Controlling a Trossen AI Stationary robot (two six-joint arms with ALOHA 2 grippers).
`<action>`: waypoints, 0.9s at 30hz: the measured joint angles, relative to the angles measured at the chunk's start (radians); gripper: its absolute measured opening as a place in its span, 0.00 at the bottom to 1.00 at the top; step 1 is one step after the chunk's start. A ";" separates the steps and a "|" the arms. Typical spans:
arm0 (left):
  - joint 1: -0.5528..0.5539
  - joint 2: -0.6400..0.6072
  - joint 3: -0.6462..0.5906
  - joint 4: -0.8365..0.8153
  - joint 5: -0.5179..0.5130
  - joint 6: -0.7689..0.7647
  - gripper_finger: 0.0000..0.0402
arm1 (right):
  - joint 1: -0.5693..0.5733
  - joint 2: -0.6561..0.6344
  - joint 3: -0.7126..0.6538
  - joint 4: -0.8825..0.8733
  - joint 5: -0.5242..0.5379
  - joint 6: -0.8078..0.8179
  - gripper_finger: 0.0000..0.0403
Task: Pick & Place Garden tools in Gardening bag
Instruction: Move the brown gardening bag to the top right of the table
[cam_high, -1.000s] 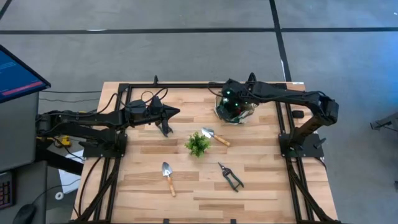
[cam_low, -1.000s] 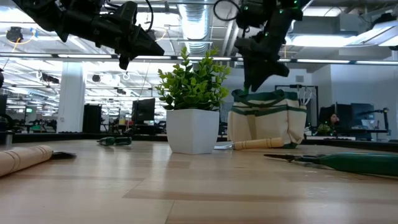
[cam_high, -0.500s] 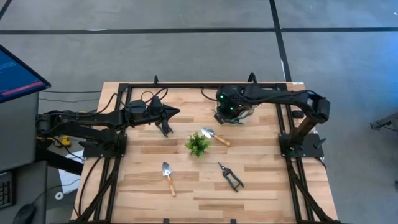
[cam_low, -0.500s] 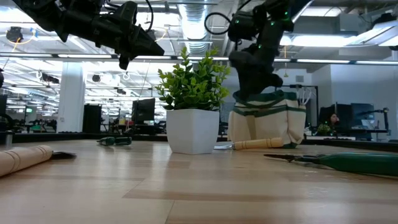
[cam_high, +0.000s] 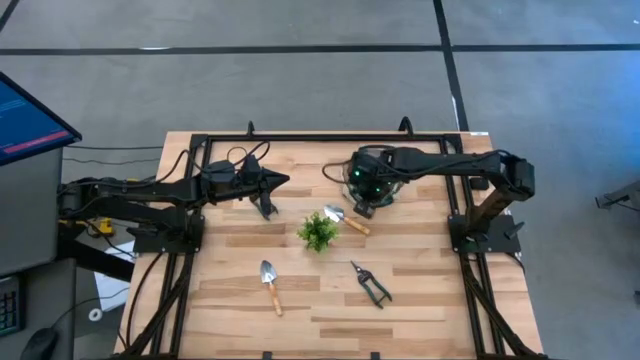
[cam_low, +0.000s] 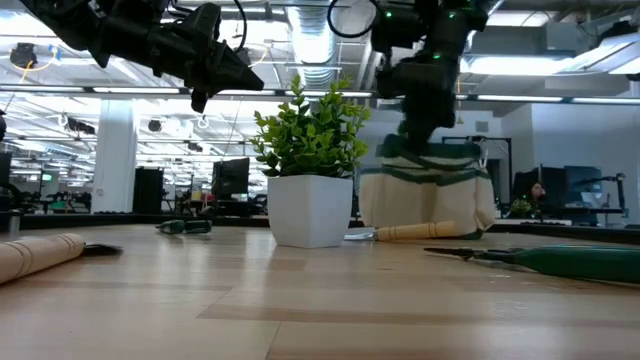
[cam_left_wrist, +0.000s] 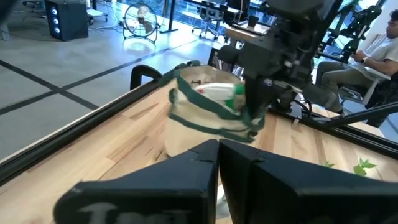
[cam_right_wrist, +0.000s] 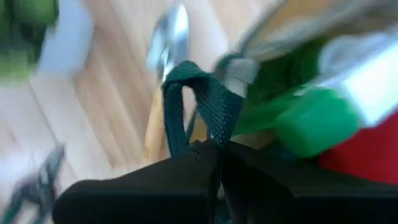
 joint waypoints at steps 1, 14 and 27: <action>0.000 0.000 0.000 0.000 0.000 0.000 0.00 | 0.008 -0.005 0.000 -0.028 -0.001 -0.005 0.01; 0.000 0.000 0.000 0.000 0.000 0.000 0.00 | 0.028 -0.005 0.000 -0.046 -0.003 -0.067 0.02; 0.000 0.000 0.000 0.000 0.000 0.000 0.00 | 0.025 -0.004 0.012 -0.079 -0.076 -0.085 0.36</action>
